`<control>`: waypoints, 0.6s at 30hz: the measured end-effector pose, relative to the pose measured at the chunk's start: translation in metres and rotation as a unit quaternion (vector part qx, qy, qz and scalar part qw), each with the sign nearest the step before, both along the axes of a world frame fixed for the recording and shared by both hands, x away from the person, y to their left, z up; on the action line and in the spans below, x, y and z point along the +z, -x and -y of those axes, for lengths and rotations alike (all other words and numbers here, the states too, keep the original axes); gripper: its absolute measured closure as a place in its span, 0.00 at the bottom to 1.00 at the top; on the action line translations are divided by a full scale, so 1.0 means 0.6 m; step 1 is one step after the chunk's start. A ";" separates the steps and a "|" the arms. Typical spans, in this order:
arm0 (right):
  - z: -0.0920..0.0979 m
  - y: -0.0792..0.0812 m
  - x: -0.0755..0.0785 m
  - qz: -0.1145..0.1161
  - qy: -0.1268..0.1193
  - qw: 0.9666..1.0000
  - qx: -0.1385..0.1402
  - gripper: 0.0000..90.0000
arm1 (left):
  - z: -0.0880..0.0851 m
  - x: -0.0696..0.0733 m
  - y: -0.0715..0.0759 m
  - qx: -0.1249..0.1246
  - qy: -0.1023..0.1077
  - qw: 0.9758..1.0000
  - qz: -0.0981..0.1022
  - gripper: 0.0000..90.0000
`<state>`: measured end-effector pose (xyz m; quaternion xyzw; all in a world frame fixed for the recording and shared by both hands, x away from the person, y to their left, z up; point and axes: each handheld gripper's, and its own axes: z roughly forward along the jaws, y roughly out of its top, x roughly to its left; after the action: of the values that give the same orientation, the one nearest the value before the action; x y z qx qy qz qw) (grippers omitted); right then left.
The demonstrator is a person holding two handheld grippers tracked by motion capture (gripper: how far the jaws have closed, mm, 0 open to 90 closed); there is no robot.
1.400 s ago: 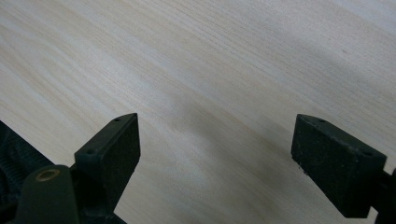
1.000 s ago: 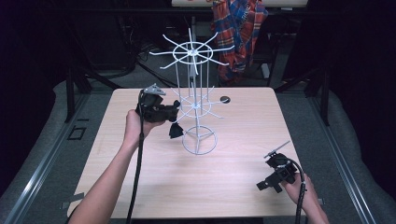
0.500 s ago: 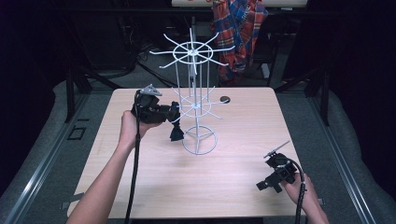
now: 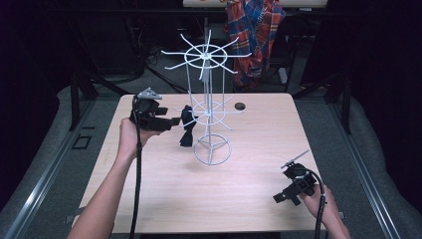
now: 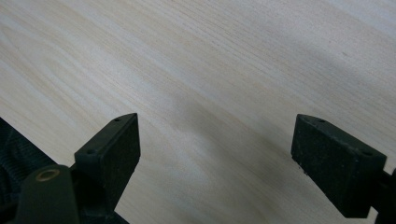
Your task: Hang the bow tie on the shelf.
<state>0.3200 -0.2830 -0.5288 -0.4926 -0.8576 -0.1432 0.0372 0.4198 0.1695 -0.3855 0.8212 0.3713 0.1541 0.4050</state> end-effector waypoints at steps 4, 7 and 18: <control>0.000 0.000 0.001 -0.001 0.004 1.000 0.003 0.17 | -0.015 0.005 0.006 0.015 -0.002 1.000 0.006 0.34; 0.000 0.000 0.001 -0.001 0.001 1.000 0.000 0.17 | -0.028 0.006 0.011 0.026 -0.008 1.000 0.009 0.32; -0.001 0.000 0.003 0.004 0.004 1.000 0.001 0.17 | -0.054 0.000 0.025 0.050 -0.014 0.999 0.005 0.24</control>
<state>0.3201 -0.2827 -0.5268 -0.4913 -0.8588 -0.1419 0.0318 0.4050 0.2018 -0.3853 0.8061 0.4083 0.1831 0.3872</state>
